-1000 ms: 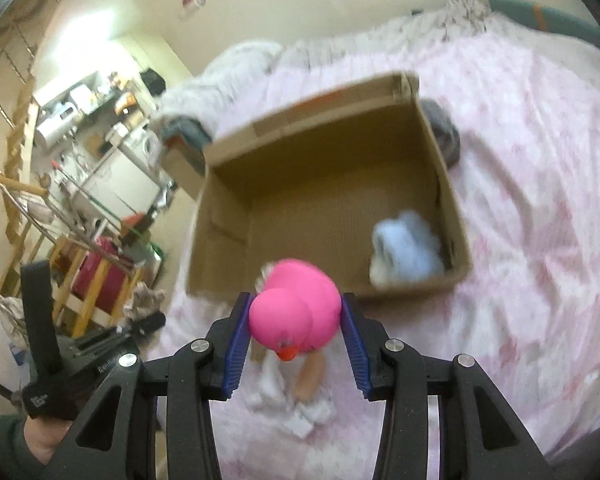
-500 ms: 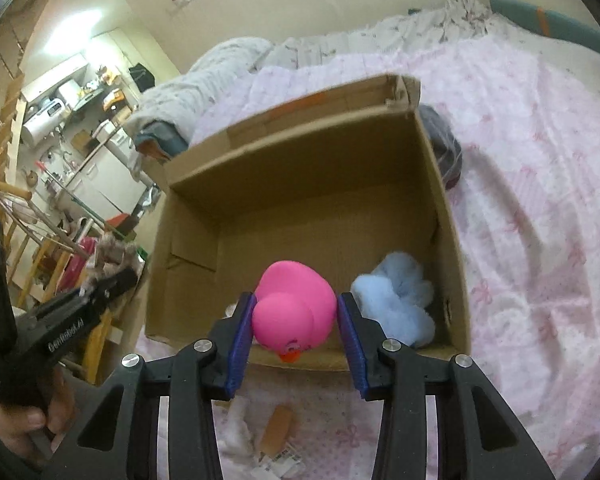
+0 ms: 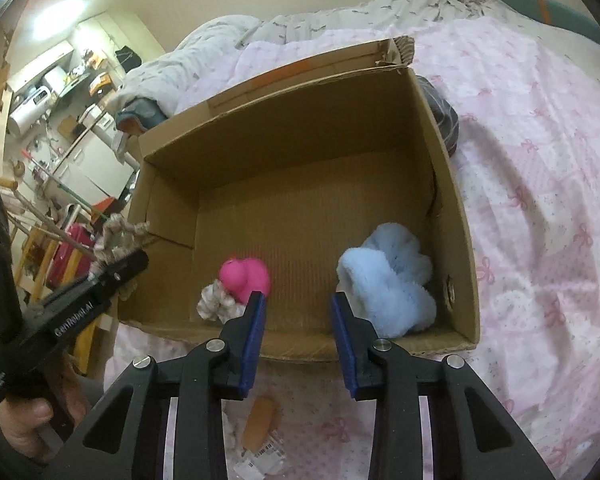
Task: Organize soft objects
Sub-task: 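Carry both items into the box and open both tools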
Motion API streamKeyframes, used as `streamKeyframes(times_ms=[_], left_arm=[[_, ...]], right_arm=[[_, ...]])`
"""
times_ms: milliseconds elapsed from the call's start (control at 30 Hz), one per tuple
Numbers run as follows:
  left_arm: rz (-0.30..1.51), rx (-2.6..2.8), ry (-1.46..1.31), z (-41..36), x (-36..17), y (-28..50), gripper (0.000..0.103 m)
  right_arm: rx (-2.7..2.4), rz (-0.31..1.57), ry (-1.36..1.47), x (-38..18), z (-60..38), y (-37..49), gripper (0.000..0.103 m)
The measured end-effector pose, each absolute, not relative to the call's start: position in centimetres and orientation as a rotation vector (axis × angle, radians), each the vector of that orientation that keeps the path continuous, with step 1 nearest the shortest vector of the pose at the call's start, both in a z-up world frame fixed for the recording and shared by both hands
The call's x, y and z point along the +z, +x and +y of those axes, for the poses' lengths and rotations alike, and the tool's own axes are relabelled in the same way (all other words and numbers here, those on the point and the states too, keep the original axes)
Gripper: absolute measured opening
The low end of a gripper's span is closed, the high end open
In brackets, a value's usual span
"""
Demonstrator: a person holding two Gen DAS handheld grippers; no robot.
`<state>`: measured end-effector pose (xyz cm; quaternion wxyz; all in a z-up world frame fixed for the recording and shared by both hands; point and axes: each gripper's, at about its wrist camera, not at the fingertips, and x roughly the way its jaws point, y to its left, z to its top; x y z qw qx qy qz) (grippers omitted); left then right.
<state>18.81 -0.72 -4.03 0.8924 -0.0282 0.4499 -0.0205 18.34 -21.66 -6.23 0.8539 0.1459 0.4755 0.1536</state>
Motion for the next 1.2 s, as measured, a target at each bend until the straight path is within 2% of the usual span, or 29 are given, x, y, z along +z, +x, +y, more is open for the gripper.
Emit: streamKeyframes(times_ms=[167,233,267,300,433,533,567,600,667,1200], left_arm=[[0.94,-0.066,-0.041,-1.4,-4.1,18.7,0.011],[0.948,-0.079,-0.038,-1.7,-4.2,18.8,0.011],[0.951,-0.083,-0.037,-1.8,-4.3,18.8,0.011],[0.951,-0.084,-0.035,-1.8,-4.3,18.8,0.011],[0.959,-0.087,-0.041,-1.9,-4.4,18.9,0.011],[0.98,-0.077,-0.024,-2.2,-4.7,19.0,0.022],[0.982,-0.06,-0.006,-2.4,-4.7,18.9,0.033],[0.98,-0.048,0.021,-2.8,-4.7,18.8,0.053],[0.956,-0.052,0.049,-3.2,-4.4,18.3,0.073],[0.939,-0.024,0.04,-2.5,-4.0,18.3,0.073]], right_arm=[[0.318,0.988,0.336,-6.1,-22.1,18.4,0.038],[0.32,0.967,0.347,-5.7,-22.2,18.2,0.047],[0.314,0.954,0.352,-5.6,-22.3,18.1,0.061],[0.31,0.941,0.361,-5.4,-22.5,18.0,0.069],[0.304,0.945,0.375,-5.4,-22.8,18.2,0.073],[0.298,0.959,0.378,-5.6,-22.9,18.3,0.073],[0.297,0.957,0.377,-5.5,-22.8,18.4,0.073],[0.296,0.954,0.376,-5.4,-22.8,18.4,0.073],[0.295,0.953,0.374,-5.4,-22.8,18.4,0.073],[0.302,0.964,0.359,-5.6,-22.3,18.4,0.073]])
